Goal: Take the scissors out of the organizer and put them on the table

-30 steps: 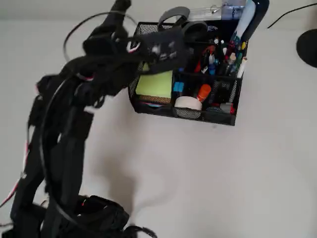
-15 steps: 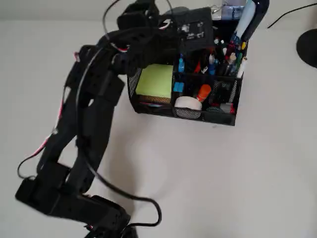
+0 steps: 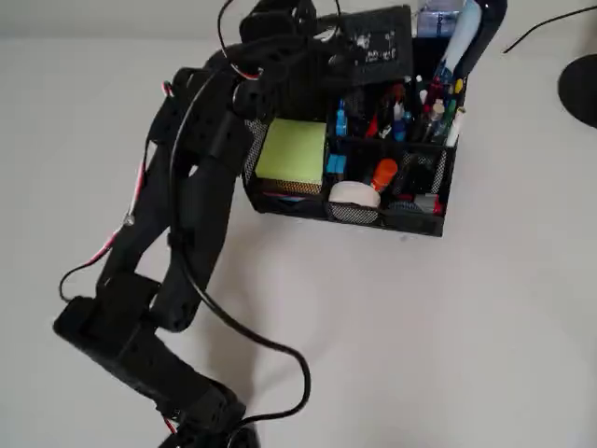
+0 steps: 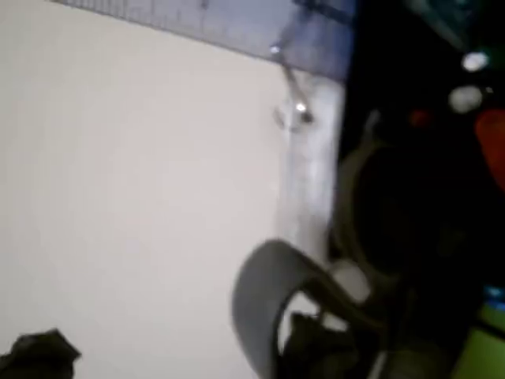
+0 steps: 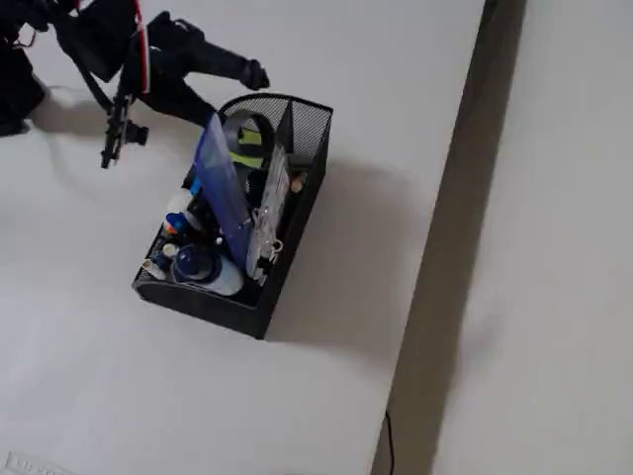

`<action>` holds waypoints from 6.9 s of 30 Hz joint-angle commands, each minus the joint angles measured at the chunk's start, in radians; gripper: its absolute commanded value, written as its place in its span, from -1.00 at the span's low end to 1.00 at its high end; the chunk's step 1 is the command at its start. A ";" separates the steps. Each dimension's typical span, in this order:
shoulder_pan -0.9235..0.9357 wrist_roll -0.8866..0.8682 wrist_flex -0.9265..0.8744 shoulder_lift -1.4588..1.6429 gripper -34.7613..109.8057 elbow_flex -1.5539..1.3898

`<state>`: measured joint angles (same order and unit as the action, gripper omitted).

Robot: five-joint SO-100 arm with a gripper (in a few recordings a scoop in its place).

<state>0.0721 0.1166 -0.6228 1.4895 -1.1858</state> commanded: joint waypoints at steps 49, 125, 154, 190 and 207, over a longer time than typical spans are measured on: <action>-0.051 -0.055 -0.103 0.067 -0.52 0.147; 0.170 -0.023 -0.502 1.566 -0.52 -1.126; 0.339 0.215 -0.072 1.798 0.08 -1.818; 0.301 0.132 -0.666 1.114 0.12 -1.325; 0.287 0.066 -0.678 0.678 0.12 -0.828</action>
<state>0.3390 0.1856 -1.2870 2.2258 -2.1399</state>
